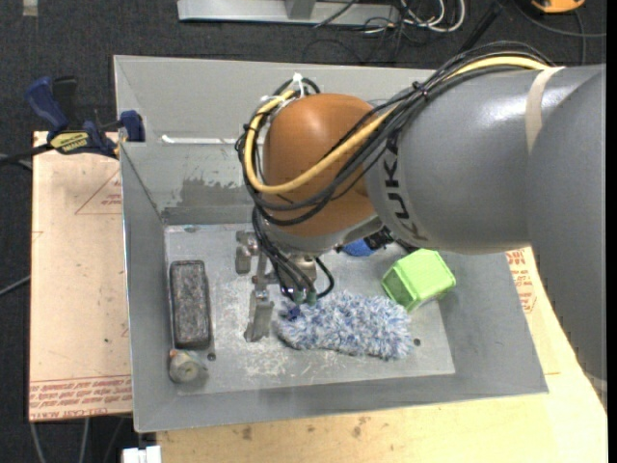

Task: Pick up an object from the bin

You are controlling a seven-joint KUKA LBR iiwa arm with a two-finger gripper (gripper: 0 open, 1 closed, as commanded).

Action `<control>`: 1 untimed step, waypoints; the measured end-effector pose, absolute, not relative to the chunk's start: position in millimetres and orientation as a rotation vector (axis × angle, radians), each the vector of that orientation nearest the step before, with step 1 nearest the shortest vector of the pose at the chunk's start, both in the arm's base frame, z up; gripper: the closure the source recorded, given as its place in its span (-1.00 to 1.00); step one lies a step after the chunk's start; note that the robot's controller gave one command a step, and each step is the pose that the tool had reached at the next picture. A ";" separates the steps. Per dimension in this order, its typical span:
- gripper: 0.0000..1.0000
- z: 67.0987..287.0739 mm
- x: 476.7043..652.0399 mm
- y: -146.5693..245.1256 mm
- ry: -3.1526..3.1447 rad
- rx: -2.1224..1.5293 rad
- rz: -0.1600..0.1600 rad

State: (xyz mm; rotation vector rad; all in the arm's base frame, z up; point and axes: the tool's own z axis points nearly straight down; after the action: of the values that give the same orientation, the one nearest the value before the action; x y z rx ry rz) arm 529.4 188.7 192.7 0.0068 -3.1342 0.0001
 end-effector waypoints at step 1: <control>1.00 197.1 531.5 187.4 -3.142 -0.001 -0.002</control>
Offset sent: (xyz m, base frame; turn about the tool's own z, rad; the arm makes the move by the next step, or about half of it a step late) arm 0.0000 0.0000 0.0000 0.0000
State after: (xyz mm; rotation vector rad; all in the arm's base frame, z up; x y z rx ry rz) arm 531.5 187.4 197.1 -0.0007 -3.1419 -0.0020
